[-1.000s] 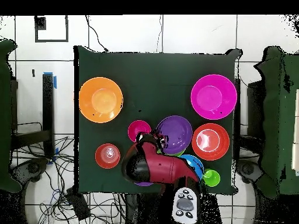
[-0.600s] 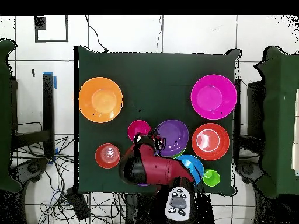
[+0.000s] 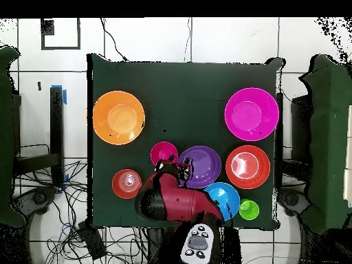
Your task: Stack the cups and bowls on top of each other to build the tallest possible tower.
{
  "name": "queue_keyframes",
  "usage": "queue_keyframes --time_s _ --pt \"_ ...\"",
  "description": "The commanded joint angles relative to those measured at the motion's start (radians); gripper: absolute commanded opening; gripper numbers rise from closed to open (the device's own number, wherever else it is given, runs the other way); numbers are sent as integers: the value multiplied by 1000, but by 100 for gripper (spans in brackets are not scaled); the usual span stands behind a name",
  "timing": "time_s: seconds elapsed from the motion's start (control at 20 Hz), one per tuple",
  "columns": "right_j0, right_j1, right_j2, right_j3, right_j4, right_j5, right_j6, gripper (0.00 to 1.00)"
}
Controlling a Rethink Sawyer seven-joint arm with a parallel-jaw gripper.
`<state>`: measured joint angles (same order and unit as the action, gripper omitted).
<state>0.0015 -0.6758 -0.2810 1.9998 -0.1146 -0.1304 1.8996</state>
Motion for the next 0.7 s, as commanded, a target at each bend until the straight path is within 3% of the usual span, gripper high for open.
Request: queue_keyframes --time_s 0.05,0.25,0.7 --pt "5 -19 53 50 49 60 188 100" --pt "4 -68 84 74 65 63 208 100" --pt "51 -28 114 39 147 42 250 100"
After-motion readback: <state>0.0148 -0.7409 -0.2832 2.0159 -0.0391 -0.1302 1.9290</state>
